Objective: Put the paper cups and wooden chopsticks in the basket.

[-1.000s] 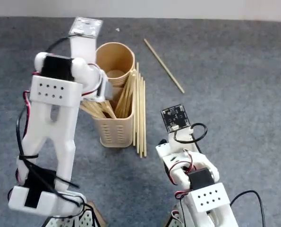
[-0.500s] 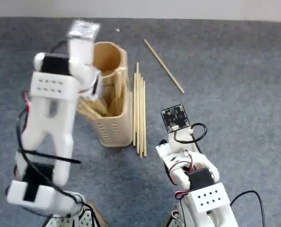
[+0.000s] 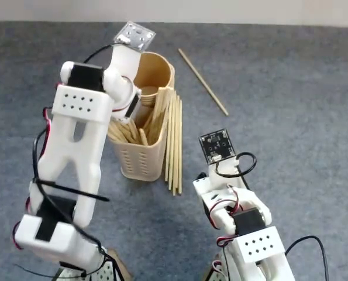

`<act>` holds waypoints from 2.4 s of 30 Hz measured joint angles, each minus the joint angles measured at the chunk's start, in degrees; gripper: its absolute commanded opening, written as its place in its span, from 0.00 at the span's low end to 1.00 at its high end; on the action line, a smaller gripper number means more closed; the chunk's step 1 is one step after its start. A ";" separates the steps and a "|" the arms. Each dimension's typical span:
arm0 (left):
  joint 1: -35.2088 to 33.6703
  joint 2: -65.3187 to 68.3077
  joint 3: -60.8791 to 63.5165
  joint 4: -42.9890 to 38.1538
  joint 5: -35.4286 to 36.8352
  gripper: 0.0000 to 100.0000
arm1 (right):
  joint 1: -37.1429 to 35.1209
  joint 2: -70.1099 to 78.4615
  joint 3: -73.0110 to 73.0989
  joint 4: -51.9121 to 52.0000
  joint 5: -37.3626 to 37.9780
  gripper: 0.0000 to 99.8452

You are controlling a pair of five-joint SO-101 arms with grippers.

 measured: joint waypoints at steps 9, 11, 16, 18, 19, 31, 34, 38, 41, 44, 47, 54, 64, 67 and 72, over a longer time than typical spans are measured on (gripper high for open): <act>-5.19 1.76 -10.29 6.77 -0.18 0.02 | 0.00 0.00 0.00 0.00 0.00 0.13; -5.98 1.76 -10.29 6.77 -0.35 0.02 | 0.00 0.00 0.00 0.00 0.00 0.13; -7.74 1.76 -10.64 6.77 -0.53 0.02 | 0.00 0.00 0.00 0.00 0.00 0.13; -7.91 1.76 -10.64 6.86 -0.53 0.02 | 0.00 0.00 0.00 0.00 0.00 0.13; -7.91 1.76 -10.64 6.86 -0.53 0.03 | 0.00 0.00 0.00 0.00 0.00 0.13; -11.34 1.49 -12.13 6.86 -2.02 0.22 | 0.00 0.00 0.00 0.00 0.00 0.13; -11.43 0.62 -13.54 7.21 -2.90 0.22 | 0.00 0.00 0.00 0.00 0.00 0.13; -11.08 -1.67 -14.15 7.38 -3.34 0.22 | 0.00 0.00 0.00 0.00 0.00 0.13; -10.90 -4.92 -14.24 7.38 -3.34 0.22 | 0.00 0.00 0.00 0.00 0.00 0.13; -10.90 -8.53 -14.59 7.38 -3.16 0.22 | 0.00 0.00 0.00 0.00 0.00 0.13; -10.90 -12.66 -16.53 7.47 -3.34 0.22 | 0.00 0.00 0.00 0.00 0.00 0.13; -11.08 -24.88 -24.88 7.47 -3.43 0.22 | 0.00 0.00 0.00 0.00 0.00 0.13; -37.71 -24.88 -19.16 0.18 1.93 0.22 | 0.00 0.00 -0.09 -0.35 0.00 0.13; -44.66 -19.25 -12.04 -1.76 3.69 0.22 | 0.00 0.00 -1.41 -3.16 0.00 0.13; -45.10 -11.78 1.05 -2.37 4.84 0.22 | -1.14 0.70 -3.96 -10.64 -1.23 0.13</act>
